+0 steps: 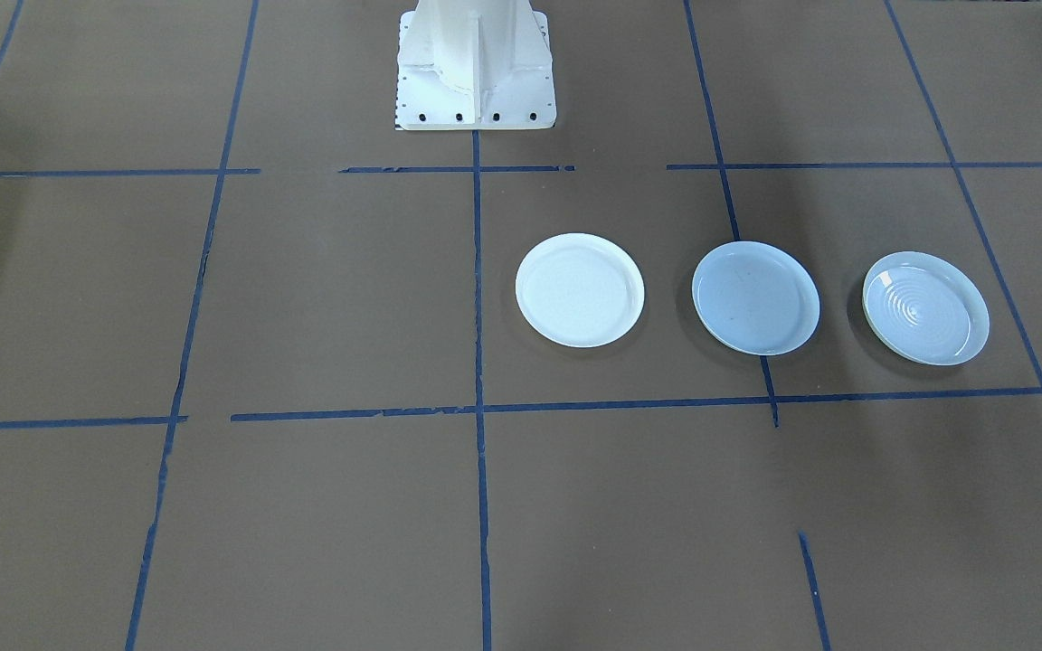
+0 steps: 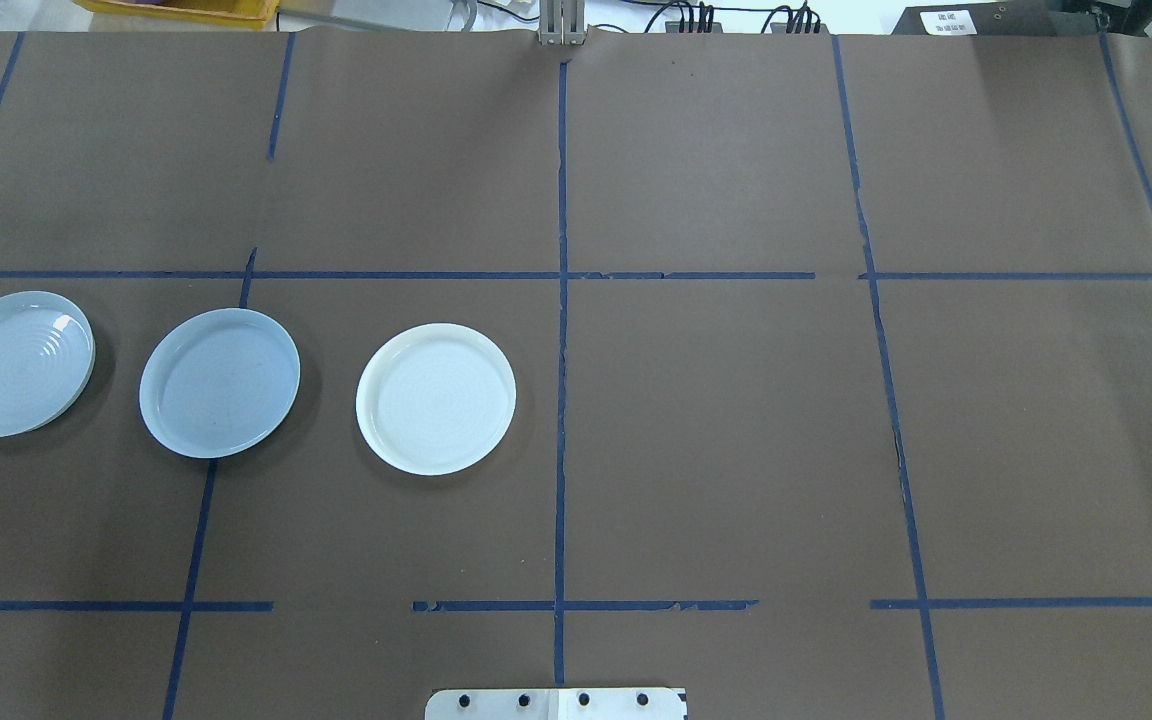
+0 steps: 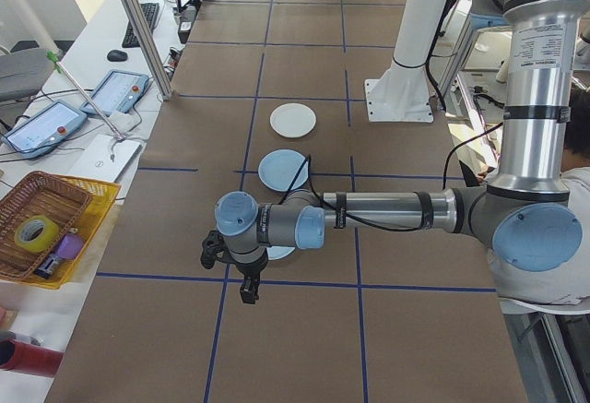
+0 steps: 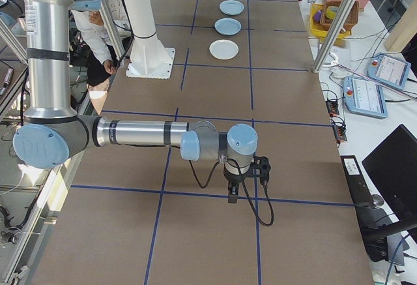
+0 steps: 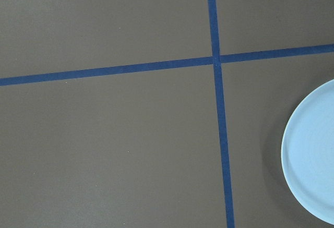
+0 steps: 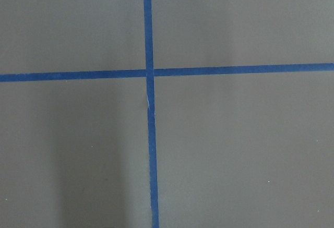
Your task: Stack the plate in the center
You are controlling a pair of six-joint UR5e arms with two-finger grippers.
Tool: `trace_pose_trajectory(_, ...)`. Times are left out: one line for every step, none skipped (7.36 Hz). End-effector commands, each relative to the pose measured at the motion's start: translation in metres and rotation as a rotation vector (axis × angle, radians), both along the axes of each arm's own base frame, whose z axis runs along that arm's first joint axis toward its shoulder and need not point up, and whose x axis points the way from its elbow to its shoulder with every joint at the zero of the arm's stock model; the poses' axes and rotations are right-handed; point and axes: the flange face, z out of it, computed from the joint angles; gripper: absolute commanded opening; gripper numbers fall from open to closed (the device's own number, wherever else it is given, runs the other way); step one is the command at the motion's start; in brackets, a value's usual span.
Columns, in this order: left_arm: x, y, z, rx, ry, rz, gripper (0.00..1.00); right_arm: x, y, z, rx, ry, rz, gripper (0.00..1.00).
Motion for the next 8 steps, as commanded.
trace_pose_trajectory(0.000, -0.001, -0.003, 0.009, 0.002, 0.002, 1.00, 0.001, 0.000, 0.000, 0.001, -0.001, 0.001, 1.00)
trace_pose_trajectory(0.000, 0.000, -0.001, 0.002, 0.000, 0.001, 1.00, 0.000, 0.000, 0.000, 0.000, -0.001, 0.000, 1.00)
trace_pose_trajectory(0.000, 0.001, 0.003, -0.005, -0.002, 0.001, 1.00, 0.000, 0.000, 0.000, 0.000, 0.000, 0.000, 1.00)
trace_pose_trajectory(0.000, -0.004, -0.008, 0.028, 0.001, 0.006, 1.00, 0.000, 0.000, 0.000, 0.000, 0.000, 0.000, 1.00)
trace_pose_trajectory(0.006, -0.010, -0.017, 0.107, 0.004, 0.012, 1.00, 0.000, 0.000, 0.000, 0.001, 0.000, -0.001, 1.00)
trace_pose_trajectory(0.028, -0.012, -0.016, 0.120, 0.011, 0.030, 1.00, 0.000, 0.000, 0.000, 0.000, 0.000, 0.000, 1.00)
trace_pose_trajectory(0.054, -0.013, -0.018, 0.076, 0.025, -0.029, 1.00, 0.000, 0.000, 0.000, 0.000, -0.001, 0.000, 1.00)
trace_pose_trajectory(0.079, -0.008, -0.006, 0.052, 0.046, -0.085, 1.00, 0.000, 0.000, 0.000, 0.000, 0.000, 0.000, 1.00)
